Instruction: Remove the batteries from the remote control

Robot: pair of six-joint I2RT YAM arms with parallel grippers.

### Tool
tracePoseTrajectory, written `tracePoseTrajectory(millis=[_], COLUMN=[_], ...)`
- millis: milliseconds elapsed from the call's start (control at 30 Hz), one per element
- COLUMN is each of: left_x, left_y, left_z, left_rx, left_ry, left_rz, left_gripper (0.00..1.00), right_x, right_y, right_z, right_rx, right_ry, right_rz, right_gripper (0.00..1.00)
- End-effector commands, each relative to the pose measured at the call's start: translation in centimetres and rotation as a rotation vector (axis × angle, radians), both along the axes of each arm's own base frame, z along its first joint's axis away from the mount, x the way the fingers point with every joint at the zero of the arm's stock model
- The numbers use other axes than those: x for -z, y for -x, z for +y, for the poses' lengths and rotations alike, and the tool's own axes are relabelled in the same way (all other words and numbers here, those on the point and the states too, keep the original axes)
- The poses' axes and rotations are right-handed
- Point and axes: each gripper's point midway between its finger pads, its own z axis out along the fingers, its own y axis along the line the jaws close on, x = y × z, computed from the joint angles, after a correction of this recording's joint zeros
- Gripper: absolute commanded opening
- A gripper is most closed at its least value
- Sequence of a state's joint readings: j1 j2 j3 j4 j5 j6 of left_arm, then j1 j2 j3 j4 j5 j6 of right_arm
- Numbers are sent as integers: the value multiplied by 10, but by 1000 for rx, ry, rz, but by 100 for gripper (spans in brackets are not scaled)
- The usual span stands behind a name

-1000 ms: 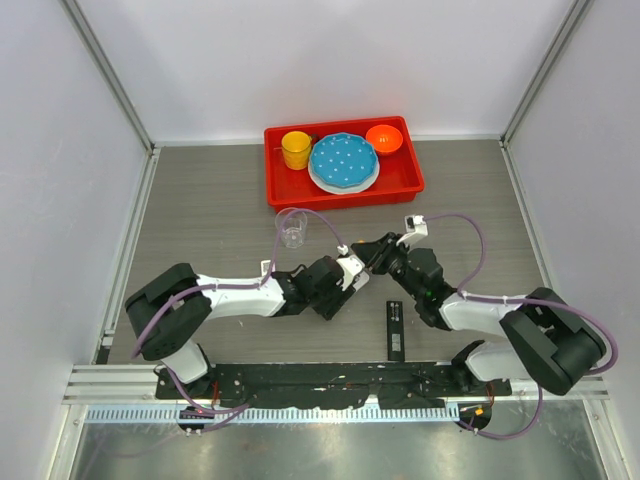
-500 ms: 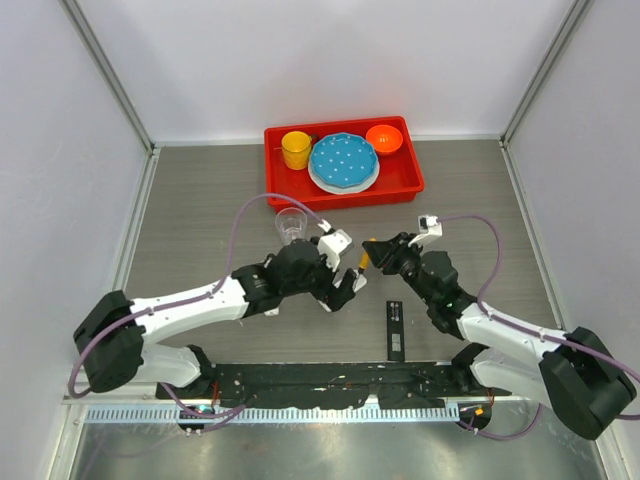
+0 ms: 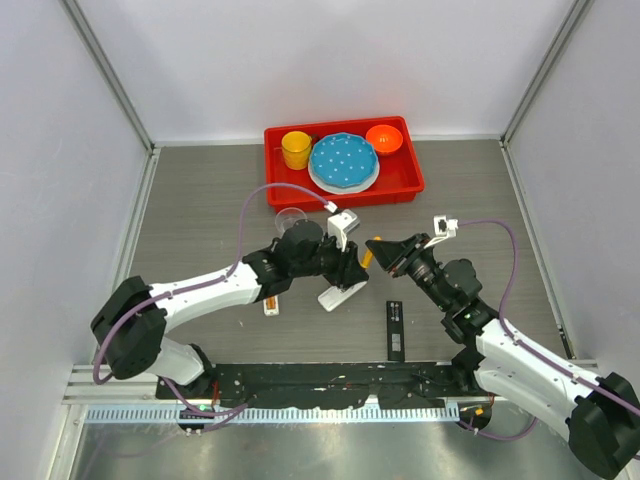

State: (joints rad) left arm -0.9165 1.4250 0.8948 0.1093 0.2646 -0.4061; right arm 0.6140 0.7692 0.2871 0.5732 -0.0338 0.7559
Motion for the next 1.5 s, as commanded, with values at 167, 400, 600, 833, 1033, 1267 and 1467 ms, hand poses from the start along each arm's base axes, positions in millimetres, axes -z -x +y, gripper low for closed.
tracePoseTrajectory(millis=[167, 400, 600, 833, 1033, 1267, 1467], left_x=[-48, -49, -50, -56, -62, -63, -53], left_y=[-1, 3, 15, 25, 29, 32, 27], left_z=[-15, 1, 6, 6, 4, 3, 15], left_rx=[35, 22, 82, 138, 168, 190, 154], left_ry=[131, 84, 60, 72, 84, 88, 58], left_rz=[-53, -76, -75, -72, -78, -82, -69], left_gripper=[0, 0, 0, 0, 0, 0, 44], right_x=[7, -3, -21, -38, -38, -42, -30], right_y=[9, 14, 18, 32, 34, 34, 24], right_z=[1, -4, 1, 18, 22, 22, 15], right_rx=[-37, -43, -138, -334, -372, -377, -304], right_ry=[34, 117, 116, 97, 92, 71, 104], right_rz=[64, 74, 49, 10, 13, 5, 28], right_gripper=[15, 89, 87, 65, 41, 13, 1])
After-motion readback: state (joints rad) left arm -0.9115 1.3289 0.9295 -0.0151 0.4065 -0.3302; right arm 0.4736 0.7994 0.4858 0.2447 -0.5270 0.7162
